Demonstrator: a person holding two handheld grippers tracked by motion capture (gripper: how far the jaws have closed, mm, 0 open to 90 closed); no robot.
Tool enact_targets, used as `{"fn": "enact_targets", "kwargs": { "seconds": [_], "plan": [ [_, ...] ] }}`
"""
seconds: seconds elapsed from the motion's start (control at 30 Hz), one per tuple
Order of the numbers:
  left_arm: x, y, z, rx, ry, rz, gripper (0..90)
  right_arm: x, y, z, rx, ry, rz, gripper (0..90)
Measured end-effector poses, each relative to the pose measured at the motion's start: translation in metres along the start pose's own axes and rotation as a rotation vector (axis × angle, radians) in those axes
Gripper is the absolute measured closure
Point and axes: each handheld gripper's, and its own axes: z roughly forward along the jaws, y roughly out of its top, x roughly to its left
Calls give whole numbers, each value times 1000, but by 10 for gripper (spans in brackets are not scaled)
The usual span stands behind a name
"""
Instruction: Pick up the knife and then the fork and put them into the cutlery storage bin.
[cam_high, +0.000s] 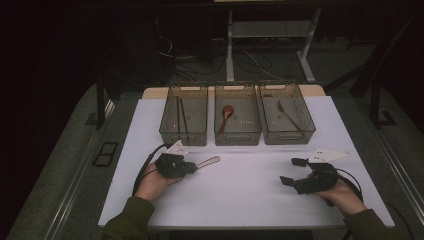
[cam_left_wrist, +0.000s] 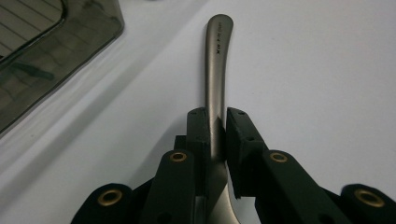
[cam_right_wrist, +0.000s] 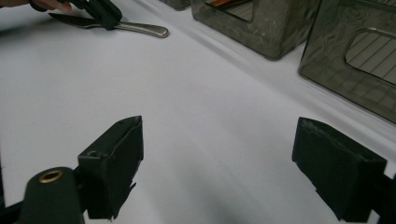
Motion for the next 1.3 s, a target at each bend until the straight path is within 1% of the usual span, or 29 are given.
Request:
{"fn": "enact_targets", "kwargs": {
  "seconds": [0.03,0.07,0.1,0.13,0.17,0.23,0.27,0.33,0.4,0.43,0.5,0.53,0.57,0.6,0.63,0.73,0.8,0.87,0.9,0.93,0.97,1.0,1.07,1.17,1.2,1.23,1.27,1.3],
  "plan": [
    [-1,0,0,3,-3,8,792,0,1,-1,2,2,0,157],
    [-3,1,0,5,-3,0,793,-1,1,-1,4,2,-1,157],
    [-3,2,0,8,-9,12,792,-1,2,-1,8,6,-5,156],
    [-5,3,0,2,-15,7,792,-1,2,-1,12,10,-4,134],
    [-5,4,-1,2,-18,26,792,0,3,-1,18,17,-3,132],
    [-7,7,-2,6,-26,44,792,2,6,-1,42,33,-12,124],
    [-9,8,-3,3,-32,33,793,2,8,0,50,39,-28,114],
    [-12,10,-3,0,-39,42,792,4,12,2,76,76,-47,116],
    [-15,14,-4,2,-49,58,793,5,17,5,85,95,-57,116],
    [-17,15,-4,-2,-55,59,792,7,20,7,93,104,-72,116],
    [-21,20,-4,1,-67,79,792,10,26,11,105,113,-119,135],
    [-23,23,-4,0,-79,86,792,12,30,13,113,124,-138,136],
    [-27,26,-3,0,-87,99,792,14,34,16,118,133,-157,145],
    [-30,29,-2,-3,-91,107,792,16,38,19,125,151,-180,160],
    [-33,32,-1,-4,-104,123,792,19,43,22,135,172,-199,170],
    [-45,43,3,-6,-129,160,792,26,56,32,167,216,-244,187],
    [-52,50,5,-8,-152,197,792,29,65,40,186,254,-276,207],
    [-61,58,8,-10,-177,227,792,30,71,49,208,275,-322,227],
    [-65,61,9,-7,-184,247,791,31,74,53,218,297,-330,230],
    [-69,65,11,-11,-197,257,792,31,76,57,228,309,-347,243],
    [-73,68,12,-8,-207,273,792,32,78,61,243,334,-357,292],
    [-78,71,14,-14,-213,289,792,33,80,65,255,360,-377,308],
    [-86,76,17,-12,-231,321,792,36,82,71,289,392,-385,367],
    [-97,84,22,0,-247,362,792,38,84,79,336,445,-389,421],
    [-100,86,24,-1,-252,369,791,39,83,82,359,463,-385,428],
    [-102,88,25,0,-254,398,792,40,83,84,378,474,-389,446],
    [-105,91,26,7,-258,408,791,41,83,86,397,489,-396,468],
    [-107,92,27,9,-259,408,791,42,82,89,416,511,-401,499]
  ]
}}
